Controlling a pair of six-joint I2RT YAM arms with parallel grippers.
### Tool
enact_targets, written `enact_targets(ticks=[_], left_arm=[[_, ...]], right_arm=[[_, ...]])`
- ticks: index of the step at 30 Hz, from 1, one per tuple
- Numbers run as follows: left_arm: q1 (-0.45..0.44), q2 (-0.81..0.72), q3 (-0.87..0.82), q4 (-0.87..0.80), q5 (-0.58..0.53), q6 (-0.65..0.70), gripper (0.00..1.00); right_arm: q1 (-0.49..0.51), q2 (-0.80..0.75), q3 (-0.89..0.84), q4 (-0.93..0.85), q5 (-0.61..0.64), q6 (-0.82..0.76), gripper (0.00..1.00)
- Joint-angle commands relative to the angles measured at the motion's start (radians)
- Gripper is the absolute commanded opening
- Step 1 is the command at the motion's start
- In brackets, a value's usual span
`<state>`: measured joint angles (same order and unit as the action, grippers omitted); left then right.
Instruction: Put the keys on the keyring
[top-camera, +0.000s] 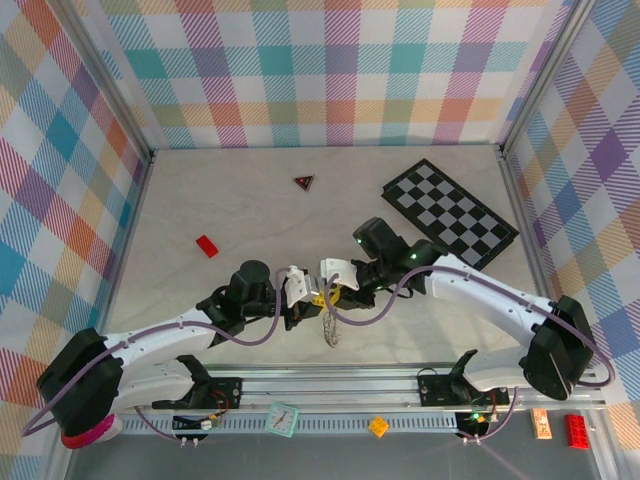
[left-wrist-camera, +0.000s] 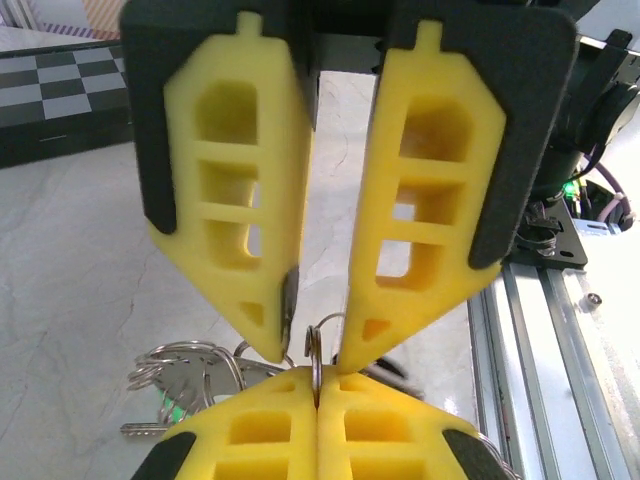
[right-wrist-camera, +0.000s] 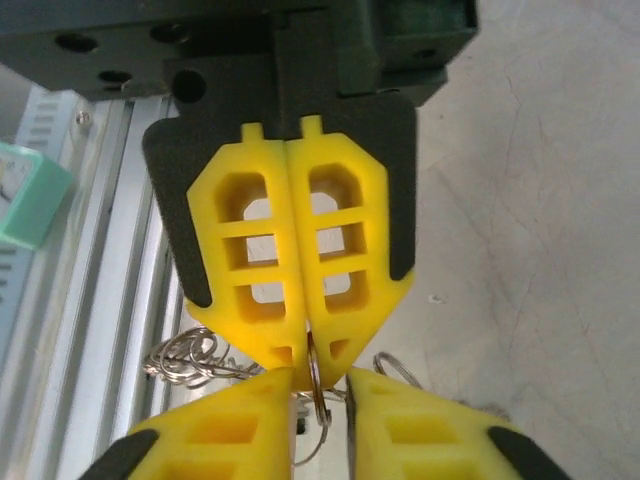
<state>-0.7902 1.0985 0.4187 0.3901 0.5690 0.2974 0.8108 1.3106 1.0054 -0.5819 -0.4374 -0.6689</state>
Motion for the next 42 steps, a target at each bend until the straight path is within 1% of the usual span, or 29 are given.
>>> enact_targets(ticks=[1, 2, 5, 7, 9, 11, 13, 16, 19, 23, 28, 31, 37, 42], left_arm=[[0.005, -0.011, 0.016, 0.043, 0.029, 0.002, 0.0], [0.004, -0.012, 0.01, 0.053, 0.028, -0.001, 0.0], [0.004, -0.014, -0.004, 0.073, 0.019, -0.002, 0.0], [0.004, -0.022, -0.015, 0.088, 0.011, -0.006, 0.0], [0.006, -0.029, -0.027, 0.106, 0.003, -0.009, 0.0], [0.005, -0.034, -0.041, 0.13, 0.001, -0.018, 0.0], [0.005, -0.041, -0.051, 0.15, -0.001, -0.025, 0.0], [0.004, -0.034, -0.066, 0.193, 0.0, -0.049, 0.0], [0.004, -0.018, -0.079, 0.254, -0.003, -0.09, 0.0], [0.004, 0.011, -0.099, 0.345, -0.014, -0.151, 0.0], [0.005, 0.033, -0.1, 0.377, -0.03, -0.186, 0.0], [0.004, 0.039, -0.101, 0.391, -0.037, -0.202, 0.0], [-0.001, 0.047, -0.112, 0.415, -0.058, -0.234, 0.0], [-0.005, 0.044, -0.112, 0.406, -0.076, -0.238, 0.0]], right_arm=[[-0.036, -0.069, -0.057, 0.073, -0.031, 0.122, 0.35], [-0.046, -0.08, -0.071, 0.083, -0.031, 0.164, 0.37], [-0.053, -0.102, -0.1, 0.106, -0.037, 0.302, 0.38], [-0.053, -0.124, -0.129, 0.138, -0.068, 0.401, 0.38], [-0.053, -0.16, -0.174, 0.184, -0.095, 0.477, 0.39], [-0.053, -0.198, -0.225, 0.227, -0.095, 0.515, 0.4], [-0.053, -0.228, -0.275, 0.27, -0.068, 0.524, 0.4], [-0.053, -0.248, -0.339, 0.366, -0.061, 0.532, 0.4], [-0.052, -0.222, -0.368, 0.425, -0.09, 0.536, 0.4], [-0.041, -0.171, -0.402, 0.501, -0.094, 0.516, 0.4], [-0.021, -0.148, -0.454, 0.637, -0.074, 0.509, 0.41], [-0.01, -0.128, -0.466, 0.685, -0.024, 0.497, 0.41], [0.011, -0.111, -0.504, 0.794, 0.106, 0.484, 0.36], [0.025, -0.138, -0.529, 0.827, 0.147, 0.465, 0.37]])
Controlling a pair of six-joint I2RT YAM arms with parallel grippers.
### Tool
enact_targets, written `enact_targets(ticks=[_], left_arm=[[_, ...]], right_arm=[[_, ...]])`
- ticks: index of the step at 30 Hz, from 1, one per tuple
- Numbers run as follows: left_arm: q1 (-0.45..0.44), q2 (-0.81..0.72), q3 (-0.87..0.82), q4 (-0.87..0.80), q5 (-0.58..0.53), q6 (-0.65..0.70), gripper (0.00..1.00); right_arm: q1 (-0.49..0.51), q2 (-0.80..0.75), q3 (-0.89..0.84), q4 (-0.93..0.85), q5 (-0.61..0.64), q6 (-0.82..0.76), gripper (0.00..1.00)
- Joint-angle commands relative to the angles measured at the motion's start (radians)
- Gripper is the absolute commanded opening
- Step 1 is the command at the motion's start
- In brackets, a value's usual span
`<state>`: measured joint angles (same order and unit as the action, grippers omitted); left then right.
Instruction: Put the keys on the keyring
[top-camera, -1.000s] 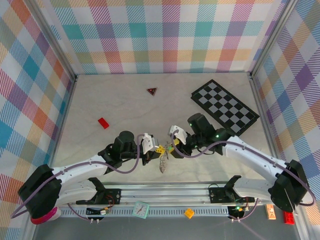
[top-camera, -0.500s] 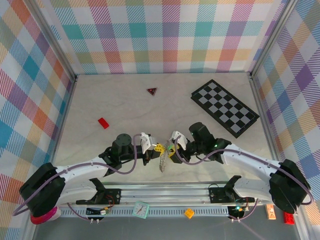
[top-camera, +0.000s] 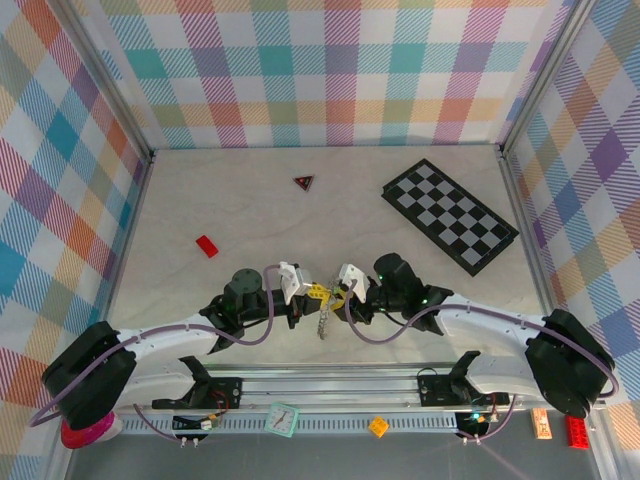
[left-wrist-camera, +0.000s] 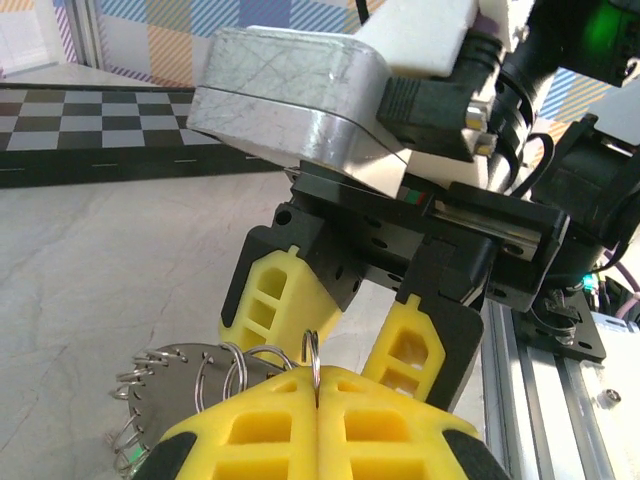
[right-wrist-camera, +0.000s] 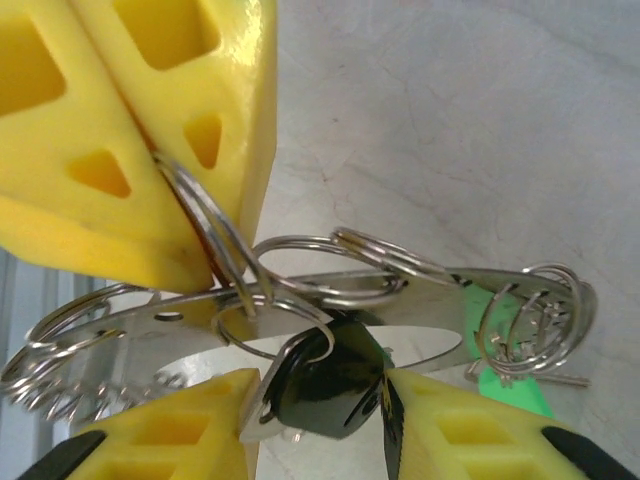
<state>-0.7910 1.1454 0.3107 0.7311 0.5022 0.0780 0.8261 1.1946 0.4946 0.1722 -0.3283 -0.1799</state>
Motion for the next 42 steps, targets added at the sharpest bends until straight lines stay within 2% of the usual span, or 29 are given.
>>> enact_targets(ticks=[1, 8, 16, 19, 23, 30, 42], left_arm=[[-0.005, -0.003, -0.004, 0.065, -0.013, -0.02, 0.0], [-0.007, 0.004, -0.002, 0.069, -0.025, -0.027, 0.0], [-0.006, 0.008, 0.0, 0.067, -0.03, -0.03, 0.0], [-0.006, 0.004, -0.001, 0.068, -0.032, -0.032, 0.0], [-0.005, 0.001, -0.001, 0.065, -0.042, -0.034, 0.0], [-0.006, 0.001, 0.002, 0.052, -0.034, -0.025, 0.0], [-0.006, -0.028, 0.018, -0.037, -0.01, 0.031, 0.0]], right_arm=[[0.011, -0.025, -0.02, 0.073, 0.043, -0.024, 0.38], [0.026, -0.036, -0.03, 0.094, 0.108, -0.033, 0.39], [0.036, -0.04, -0.034, 0.134, 0.105, -0.042, 0.37], [0.039, -0.039, -0.031, 0.13, 0.104, -0.051, 0.32], [0.039, -0.045, -0.029, 0.113, 0.105, -0.056, 0.18], [0.039, -0.076, 0.006, 0.003, 0.112, -0.088, 0.01], [0.039, -0.041, 0.159, -0.235, 0.08, -0.113, 0.0]])
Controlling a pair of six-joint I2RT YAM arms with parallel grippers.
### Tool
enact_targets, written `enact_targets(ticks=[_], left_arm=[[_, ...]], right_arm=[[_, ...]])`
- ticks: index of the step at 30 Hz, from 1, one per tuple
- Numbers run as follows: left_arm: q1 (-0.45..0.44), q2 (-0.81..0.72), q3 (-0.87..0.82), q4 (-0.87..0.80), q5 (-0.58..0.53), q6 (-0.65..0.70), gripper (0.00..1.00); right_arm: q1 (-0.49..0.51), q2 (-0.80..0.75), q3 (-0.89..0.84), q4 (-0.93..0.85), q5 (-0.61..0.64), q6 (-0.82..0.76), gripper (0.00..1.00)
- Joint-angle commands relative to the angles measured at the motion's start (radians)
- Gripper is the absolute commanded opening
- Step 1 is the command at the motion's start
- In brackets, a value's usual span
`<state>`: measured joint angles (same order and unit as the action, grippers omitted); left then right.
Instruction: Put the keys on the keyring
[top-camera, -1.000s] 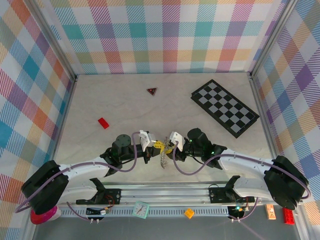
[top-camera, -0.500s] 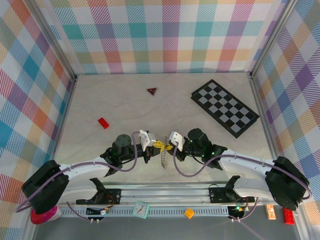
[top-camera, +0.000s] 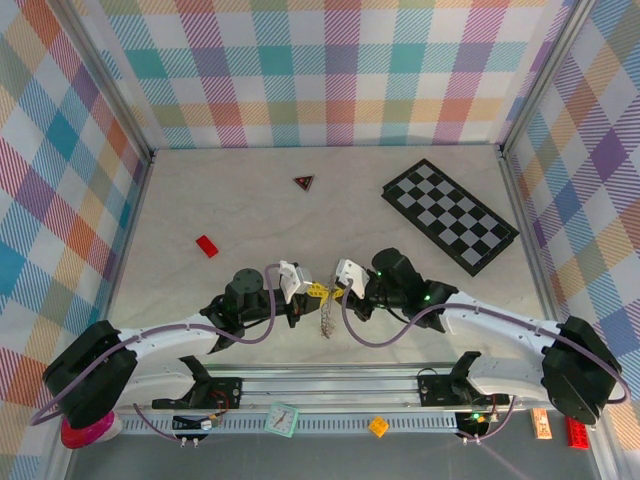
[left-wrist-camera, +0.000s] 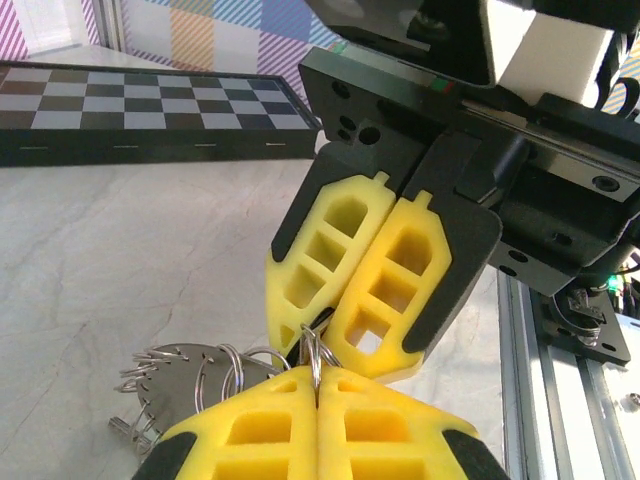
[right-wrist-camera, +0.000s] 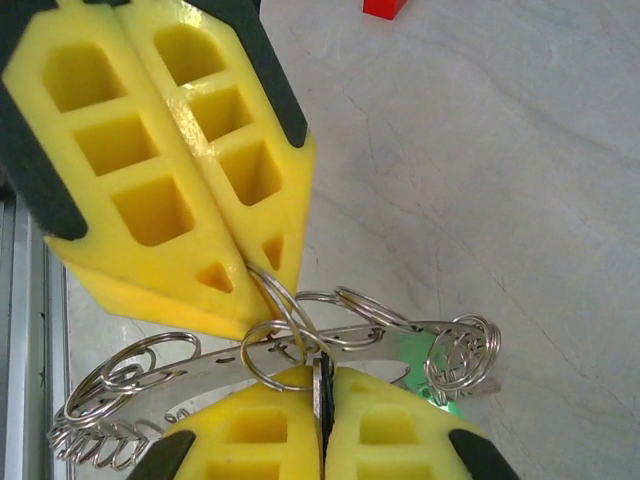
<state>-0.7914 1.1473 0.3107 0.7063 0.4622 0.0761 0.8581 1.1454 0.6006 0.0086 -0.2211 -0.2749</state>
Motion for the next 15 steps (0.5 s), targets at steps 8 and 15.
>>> enact_targets(ticks=[8, 15], left_arm=[[-0.006, -0.067, 0.035, -0.122, 0.009, 0.084, 0.0], [-0.006, -0.091, 0.039, -0.166, -0.005, 0.109, 0.01]], right_arm=[[0.007, -0.024, 0.091, -0.121, -0.003, -0.038, 0.0], [0.008, -0.072, 0.131, -0.23, 0.048, -0.099, 0.0]])
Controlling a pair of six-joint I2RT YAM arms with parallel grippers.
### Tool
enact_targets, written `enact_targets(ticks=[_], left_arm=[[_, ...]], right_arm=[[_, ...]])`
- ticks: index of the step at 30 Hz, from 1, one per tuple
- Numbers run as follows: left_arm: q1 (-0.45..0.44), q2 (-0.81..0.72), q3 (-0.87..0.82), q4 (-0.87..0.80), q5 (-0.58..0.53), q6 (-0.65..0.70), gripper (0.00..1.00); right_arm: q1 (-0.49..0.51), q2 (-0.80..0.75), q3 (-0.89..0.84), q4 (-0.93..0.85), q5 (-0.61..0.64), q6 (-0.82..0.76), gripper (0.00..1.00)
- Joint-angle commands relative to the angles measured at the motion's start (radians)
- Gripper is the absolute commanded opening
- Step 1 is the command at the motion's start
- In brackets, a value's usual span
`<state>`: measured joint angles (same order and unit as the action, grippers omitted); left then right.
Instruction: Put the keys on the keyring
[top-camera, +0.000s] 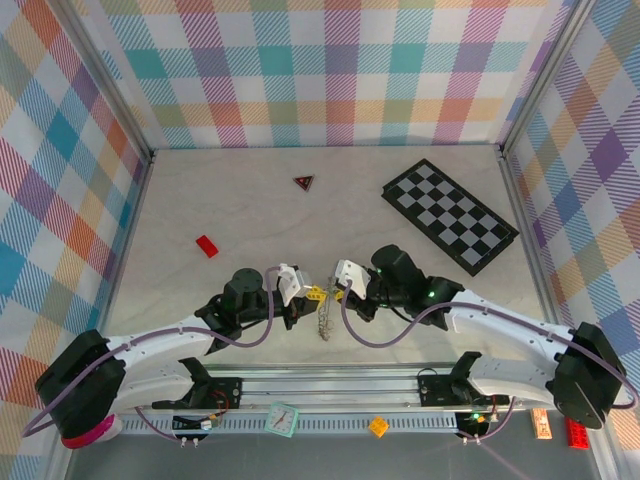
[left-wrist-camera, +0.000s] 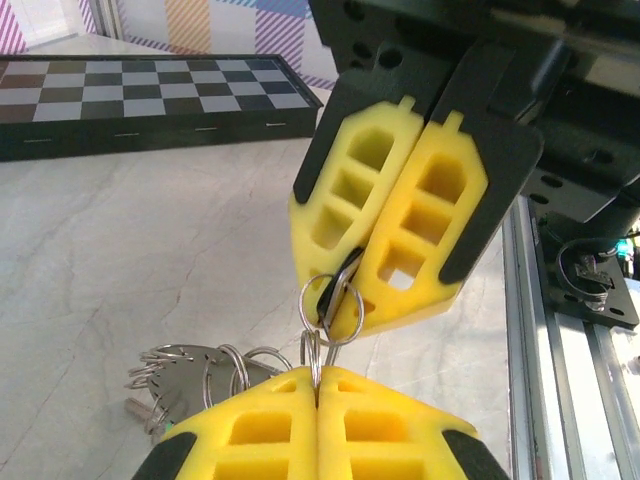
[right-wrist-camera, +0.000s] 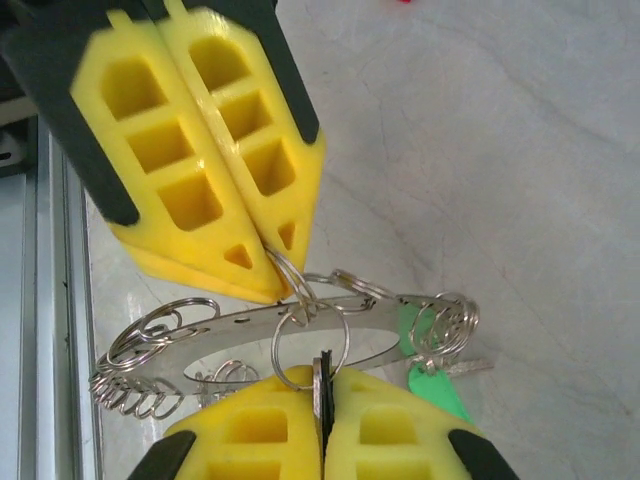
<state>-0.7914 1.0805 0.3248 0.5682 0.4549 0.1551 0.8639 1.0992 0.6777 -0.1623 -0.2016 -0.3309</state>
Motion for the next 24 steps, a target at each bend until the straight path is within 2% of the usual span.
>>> enact_targets(ticks=[1, 3, 6, 8, 10, 13, 15, 19, 22, 24], left_arm=[[-0.005, -0.025, 0.025, -0.03, 0.002, 0.029, 0.01], [-0.005, -0.025, 0.025, -0.03, 0.002, 0.029, 0.04], [-0.006, -0.035, 0.019, -0.025, -0.009, 0.027, 0.24], [-0.005, -0.049, 0.012, -0.021, -0.023, 0.027, 0.33], [-0.006, -0.074, 0.001, -0.016, -0.051, 0.03, 0.38], [-0.005, -0.134, -0.02, -0.006, -0.149, 0.033, 0.42], [-0.006, -0.183, -0.033, -0.008, -0.258, 0.032, 0.44], [-0.005, -0.306, -0.038, -0.069, -0.582, 0.03, 0.49], [0.004, -0.4, -0.036, -0.121, -0.842, 0.024, 0.56], [0.015, -0.466, -0.036, -0.139, -0.975, 0.006, 0.61]], right_arm=[[0.001, -0.025, 0.061, -0.071, 0.03, -0.047, 0.0], [0.001, -0.024, 0.075, -0.093, 0.029, -0.055, 0.0], [0.003, -0.024, 0.102, -0.12, 0.018, -0.068, 0.0], [0.002, -0.024, 0.127, -0.148, 0.014, -0.079, 0.0], [0.003, -0.023, 0.158, -0.186, 0.016, -0.095, 0.0], [0.004, -0.016, 0.222, -0.255, 0.019, -0.124, 0.0], [0.005, -0.007, 0.26, -0.289, 0.02, -0.14, 0.0], [0.018, 0.034, 0.334, -0.314, -0.004, -0.148, 0.0], [0.046, 0.087, 0.375, -0.277, -0.025, -0.147, 0.0], [0.066, 0.133, 0.404, -0.229, -0.046, -0.137, 0.0]])
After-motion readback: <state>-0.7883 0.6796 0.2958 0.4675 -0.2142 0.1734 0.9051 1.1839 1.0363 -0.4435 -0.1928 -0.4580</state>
